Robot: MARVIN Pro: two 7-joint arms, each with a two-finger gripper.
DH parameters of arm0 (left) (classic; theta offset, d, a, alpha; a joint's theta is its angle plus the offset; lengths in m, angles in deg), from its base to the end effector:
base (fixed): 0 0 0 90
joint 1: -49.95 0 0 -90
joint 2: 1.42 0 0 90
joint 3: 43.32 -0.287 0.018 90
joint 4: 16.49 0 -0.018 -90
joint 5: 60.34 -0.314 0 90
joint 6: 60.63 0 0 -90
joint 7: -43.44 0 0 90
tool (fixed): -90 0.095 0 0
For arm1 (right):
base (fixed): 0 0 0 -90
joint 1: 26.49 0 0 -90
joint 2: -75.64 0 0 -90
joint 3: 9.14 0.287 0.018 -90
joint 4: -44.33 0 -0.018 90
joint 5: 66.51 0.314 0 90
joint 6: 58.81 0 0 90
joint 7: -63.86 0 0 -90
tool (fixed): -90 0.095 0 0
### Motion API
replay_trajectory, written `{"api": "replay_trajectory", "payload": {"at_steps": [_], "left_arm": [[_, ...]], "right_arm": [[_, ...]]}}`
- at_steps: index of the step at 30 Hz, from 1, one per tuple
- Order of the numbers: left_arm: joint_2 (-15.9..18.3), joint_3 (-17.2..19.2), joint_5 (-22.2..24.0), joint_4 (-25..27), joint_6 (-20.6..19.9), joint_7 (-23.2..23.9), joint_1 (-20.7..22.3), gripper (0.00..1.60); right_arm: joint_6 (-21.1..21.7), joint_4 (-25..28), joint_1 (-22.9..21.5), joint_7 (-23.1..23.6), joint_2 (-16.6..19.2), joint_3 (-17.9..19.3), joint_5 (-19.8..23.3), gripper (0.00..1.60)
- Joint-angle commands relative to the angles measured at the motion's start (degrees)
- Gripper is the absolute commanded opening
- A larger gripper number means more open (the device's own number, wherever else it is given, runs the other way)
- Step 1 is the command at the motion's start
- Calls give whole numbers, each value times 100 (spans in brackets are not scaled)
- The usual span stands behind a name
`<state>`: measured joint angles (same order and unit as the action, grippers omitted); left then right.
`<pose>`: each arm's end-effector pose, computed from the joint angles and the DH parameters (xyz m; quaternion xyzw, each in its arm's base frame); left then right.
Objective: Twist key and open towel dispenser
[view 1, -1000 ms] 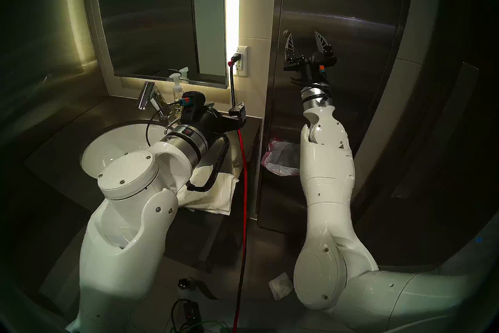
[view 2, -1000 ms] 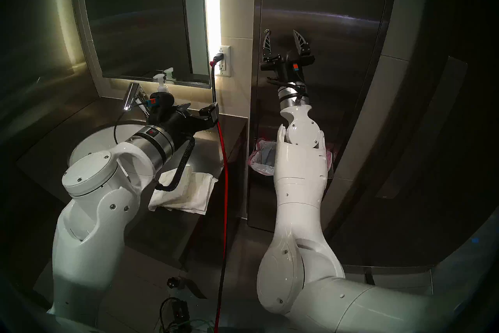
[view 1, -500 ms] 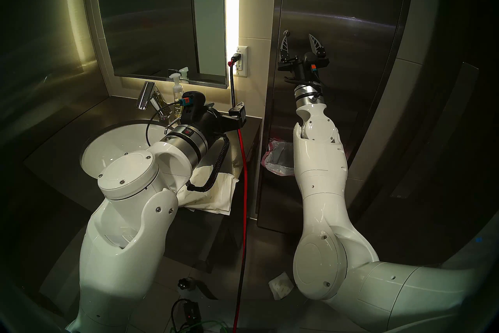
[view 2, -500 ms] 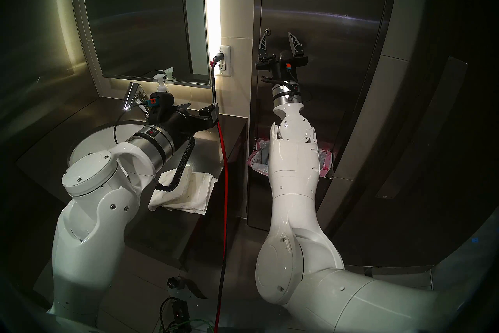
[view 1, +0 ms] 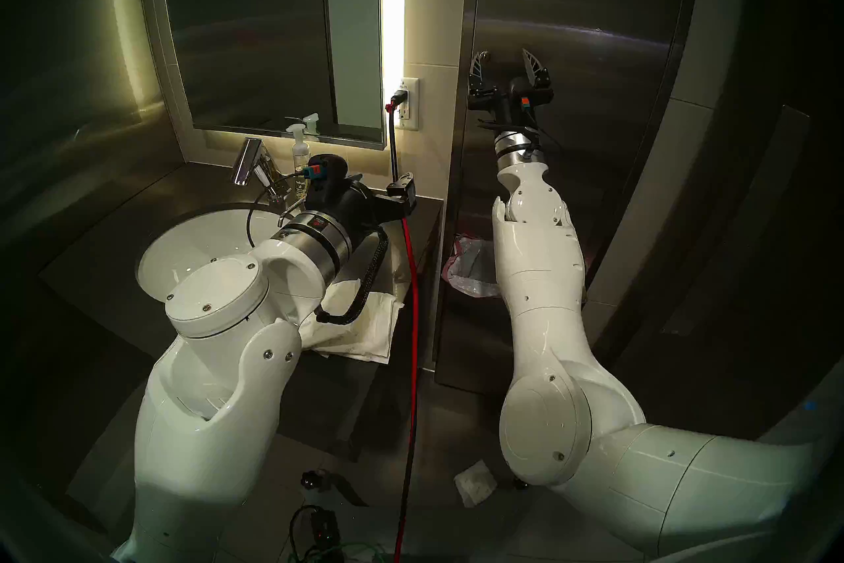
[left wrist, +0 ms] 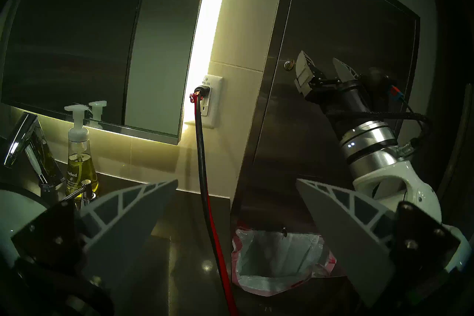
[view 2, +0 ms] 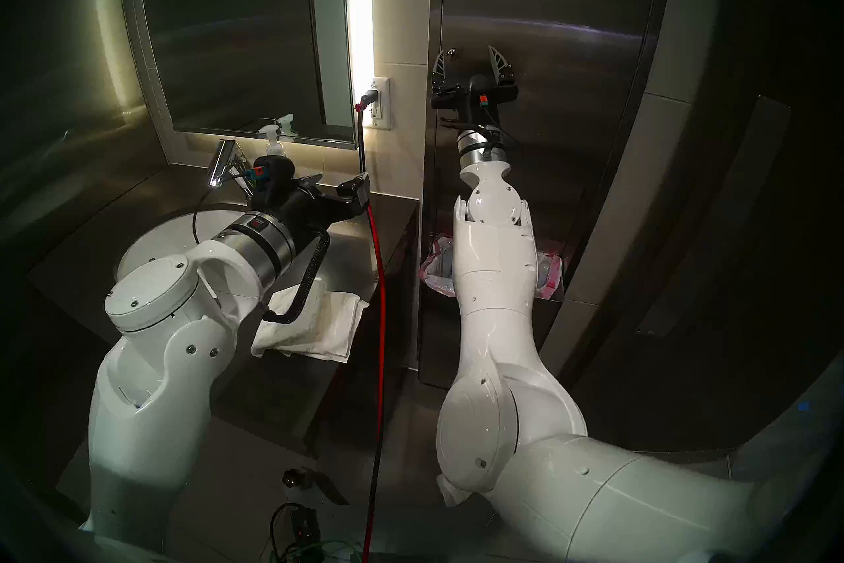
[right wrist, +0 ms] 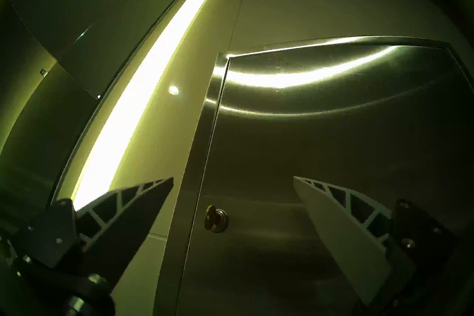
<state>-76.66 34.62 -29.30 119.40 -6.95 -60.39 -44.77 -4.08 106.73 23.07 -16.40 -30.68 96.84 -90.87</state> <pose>0.3261 -0.0619 -0.1071 0.7144 -0.0456 0.6744 0.1810 0.5725 0.0602 -0.0996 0.3892 0.0685 0.9183 0.0224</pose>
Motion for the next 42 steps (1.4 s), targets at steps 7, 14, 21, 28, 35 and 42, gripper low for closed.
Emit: {"api": "replay_trajectory", "payload": {"at_steps": [7, 14, 21, 28, 35, 42], "left_arm": [[-9, -11, -7, 55, 2, -4, 29, 160], [-10, -11, -8, 56, 1, -5, 29, 160], [-10, -11, -9, 56, -1, -6, 29, 160], [-12, -12, -10, 57, -2, -7, 29, 160], [-12, -11, -10, 57, -1, -5, 29, 160], [-11, -10, -10, 55, 0, -3, 28, 160]], "right_arm": [[-37, -294, -475, -318, -44, -59, -192, 134], [-58, -446, -587, -467, -39, -62, -284, 123], [-84, -580, -655, -585, -31, -46, -348, 80], [-143, -780, -653, -680, 35, -16, -408, 79], [-196, -1035, -792, -781, 77, -18, -436, 77], [-210, -1250, -991, -861, 107, -25, -432, 77]]}}
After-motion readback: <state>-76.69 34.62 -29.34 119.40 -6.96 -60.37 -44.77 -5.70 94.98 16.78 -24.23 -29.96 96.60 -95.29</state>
